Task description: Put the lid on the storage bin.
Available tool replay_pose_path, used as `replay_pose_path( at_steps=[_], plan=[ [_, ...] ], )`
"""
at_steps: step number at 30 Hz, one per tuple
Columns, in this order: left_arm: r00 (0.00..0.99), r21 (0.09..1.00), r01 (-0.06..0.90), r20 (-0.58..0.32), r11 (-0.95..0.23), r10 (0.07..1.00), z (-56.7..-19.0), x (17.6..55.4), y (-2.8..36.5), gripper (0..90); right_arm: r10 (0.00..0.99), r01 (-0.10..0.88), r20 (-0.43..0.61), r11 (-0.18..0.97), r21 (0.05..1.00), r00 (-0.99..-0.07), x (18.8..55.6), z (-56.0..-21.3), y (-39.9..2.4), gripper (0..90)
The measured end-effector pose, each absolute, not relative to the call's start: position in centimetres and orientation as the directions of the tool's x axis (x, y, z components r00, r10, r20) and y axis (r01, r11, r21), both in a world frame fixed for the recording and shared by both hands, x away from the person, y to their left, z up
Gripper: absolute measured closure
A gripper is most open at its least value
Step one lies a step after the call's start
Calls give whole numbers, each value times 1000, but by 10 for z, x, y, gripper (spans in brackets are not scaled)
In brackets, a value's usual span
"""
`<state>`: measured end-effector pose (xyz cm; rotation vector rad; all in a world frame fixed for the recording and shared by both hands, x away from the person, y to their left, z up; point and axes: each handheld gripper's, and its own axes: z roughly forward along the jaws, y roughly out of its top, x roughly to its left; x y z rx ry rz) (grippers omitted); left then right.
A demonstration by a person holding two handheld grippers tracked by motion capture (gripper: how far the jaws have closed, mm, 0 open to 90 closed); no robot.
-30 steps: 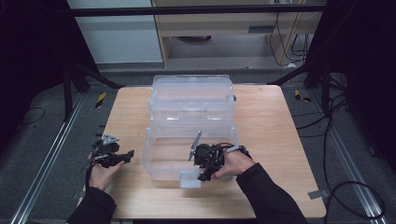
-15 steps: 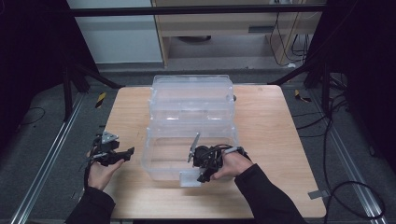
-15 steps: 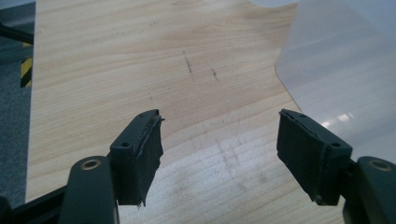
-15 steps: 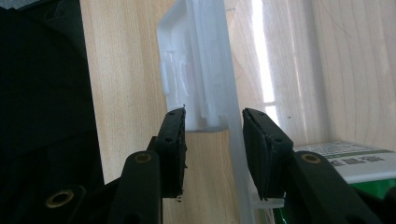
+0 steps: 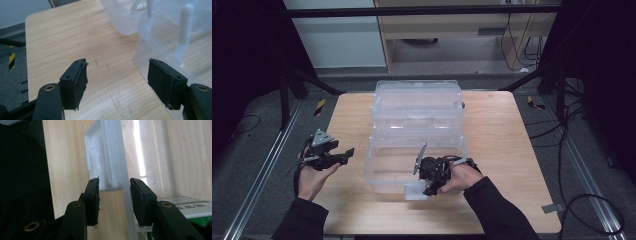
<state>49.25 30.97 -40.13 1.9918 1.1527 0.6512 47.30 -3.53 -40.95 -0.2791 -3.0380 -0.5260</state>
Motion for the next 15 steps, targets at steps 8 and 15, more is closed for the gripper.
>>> replay_pose_path(
  at_steps=[8, 15],
  plan=[
    [579, 794, 438, 110, -421, 808, -376, 501, 298, 327, 166, 182, 77, 929, 321, -983, 473, -409, -35, 603],
    [663, 792, 383, 123, -476, 739, -354, 512, 285, 333, 161, 176, 75, 932, 317, -984, 473, -409, -34, 604]
  ],
)
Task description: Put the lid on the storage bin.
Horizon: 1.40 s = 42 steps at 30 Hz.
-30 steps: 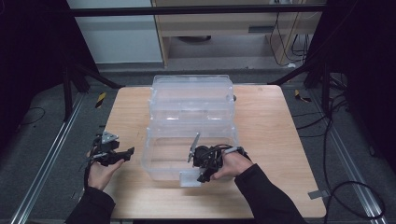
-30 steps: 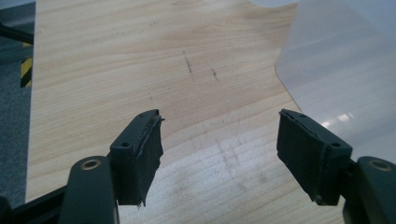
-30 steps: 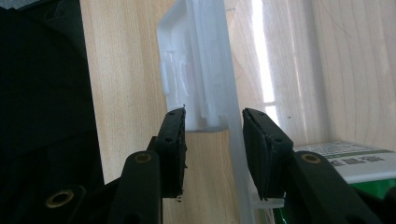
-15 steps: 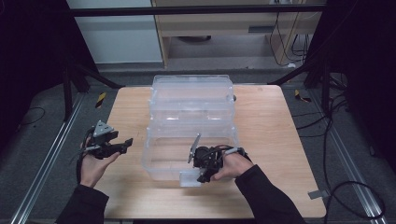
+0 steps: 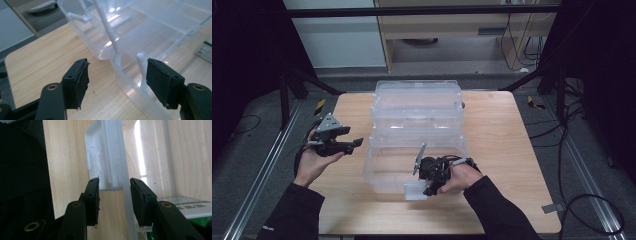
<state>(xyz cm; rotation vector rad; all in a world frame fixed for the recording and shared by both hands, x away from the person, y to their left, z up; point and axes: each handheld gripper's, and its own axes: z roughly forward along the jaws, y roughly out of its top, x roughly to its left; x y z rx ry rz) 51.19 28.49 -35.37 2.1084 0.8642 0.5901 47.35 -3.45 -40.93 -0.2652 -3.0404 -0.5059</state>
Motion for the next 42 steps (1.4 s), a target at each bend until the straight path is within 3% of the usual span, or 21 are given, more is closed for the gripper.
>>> replay_pose_path(
  at_steps=[22, 42],
  plan=[
    [805, 715, 174, 293, -677, 516, -296, 531, 257, 352, 153, 169, 73, 935, 312, -985, 473, -409, -34, 601],
    [883, 570, 39, 364, -821, 295, -281, 565, 209, 470, 142, 156, 68, 938, 311, -988, 473, -410, -34, 601]
  ],
)
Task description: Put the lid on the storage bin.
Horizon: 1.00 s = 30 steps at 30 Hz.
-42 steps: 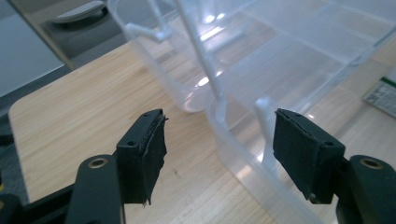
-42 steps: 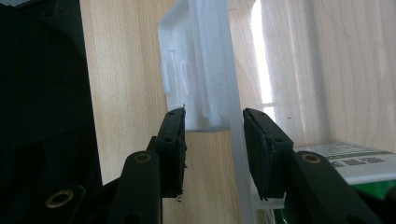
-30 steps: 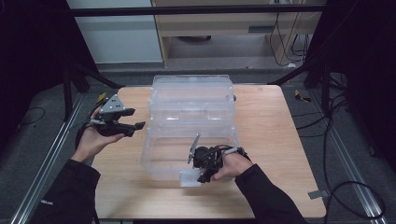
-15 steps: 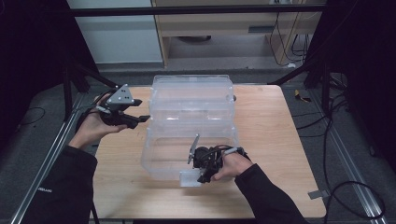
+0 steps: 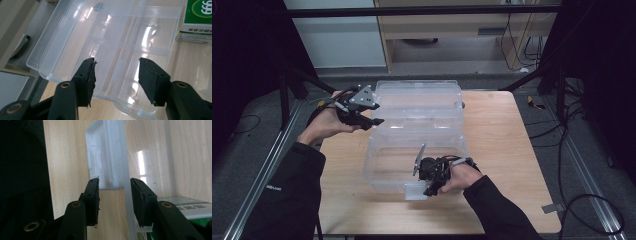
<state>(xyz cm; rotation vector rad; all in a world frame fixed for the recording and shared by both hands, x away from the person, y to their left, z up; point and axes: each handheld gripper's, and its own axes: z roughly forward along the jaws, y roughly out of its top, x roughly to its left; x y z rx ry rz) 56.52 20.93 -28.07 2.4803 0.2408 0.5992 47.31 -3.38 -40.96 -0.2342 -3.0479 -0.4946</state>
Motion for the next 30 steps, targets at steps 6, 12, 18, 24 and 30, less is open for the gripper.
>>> replay_pose_path(
  at_steps=[6, 12, 18, 24, 30],
  plan=[
    [891, 520, 12, 382, -854, 245, -283, 576, 199, 506, 149, 164, 72, 937, 309, -986, 472, -409, -34, 601],
    [901, 495, 3, 376, -869, 218, -284, 584, 190, 525, 146, 160, 68, 937, 309, -987, 473, -409, -34, 602],
    [902, 445, -21, 395, -896, 175, -289, 593, 179, 556, 147, 160, 67, 937, 311, -987, 472, -409, -34, 603],
    [906, 418, -23, 392, -908, 157, -295, 602, 171, 604, 146, 160, 68, 937, 309, -987, 472, -409, -34, 603],
    [915, 384, -29, 382, -923, 130, -303, 611, 160, 646, 148, 162, 68, 937, 309, -987, 471, -409, -34, 603]
  ],
)
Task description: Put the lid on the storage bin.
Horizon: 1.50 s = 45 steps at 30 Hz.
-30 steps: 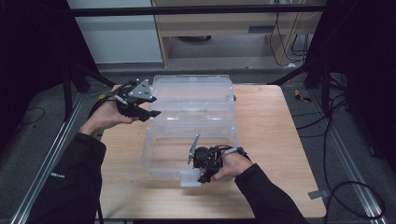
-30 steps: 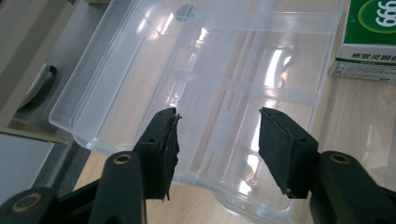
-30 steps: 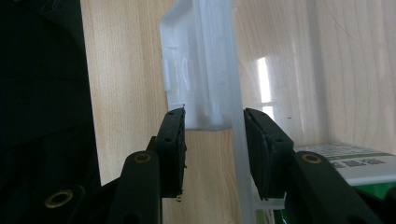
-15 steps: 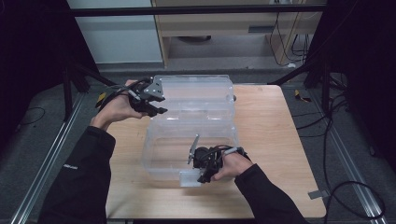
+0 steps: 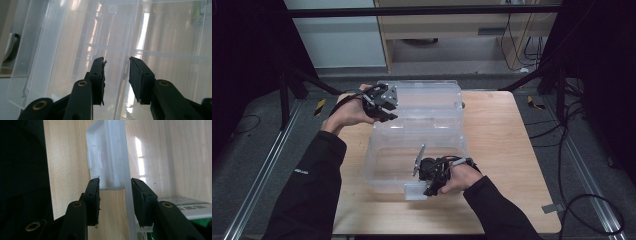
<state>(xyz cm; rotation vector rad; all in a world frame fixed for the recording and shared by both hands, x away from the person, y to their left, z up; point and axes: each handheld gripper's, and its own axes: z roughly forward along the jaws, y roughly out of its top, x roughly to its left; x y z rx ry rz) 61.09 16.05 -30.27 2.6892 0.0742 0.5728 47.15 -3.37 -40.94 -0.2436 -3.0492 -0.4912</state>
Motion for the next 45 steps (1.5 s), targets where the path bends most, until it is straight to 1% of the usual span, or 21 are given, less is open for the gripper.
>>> replay_pose_path(
  at_steps=[10, 18, 24, 33, 35, 37, 41, 45],
  plan=[
    [929, 361, -46, 357, -931, 92, -304, 611, 154, 783, 143, 157, 67, 938, 310, -987, 472, -409, -34, 604],
    [940, 323, -52, 337, -945, 63, -299, 611, 148, 835, 140, 152, 59, 938, 312, -988, 472, -410, -34, 607],
    [944, 291, -53, 326, -955, 46, -296, 609, 142, 863, 144, 149, 40, 938, 313, -989, 469, -409, -33, 612],
    [948, 281, -68, 318, -957, 27, -291, 600, 142, 878, 141, 141, 25, 941, 308, -990, 466, -410, -33, 615],
    [948, 293, -74, 318, -953, 24, -290, 597, 142, 880, 143, 143, 24, 938, 314, -989, 466, -410, -34, 616],
    [946, 270, -81, 324, -960, 12, -288, 593, 141, 881, 145, 145, 23, 939, 310, -989, 466, -410, -33, 616],
    [947, 291, -92, 322, -952, 7, -287, 586, 142, 881, 146, 147, 27, 939, 310, -989, 466, -410, -33, 617],
    [948, 282, -97, 319, -954, -2, -285, 579, 143, 883, 139, 139, 22, 940, 312, -990, 467, -410, -33, 617]
  ],
)
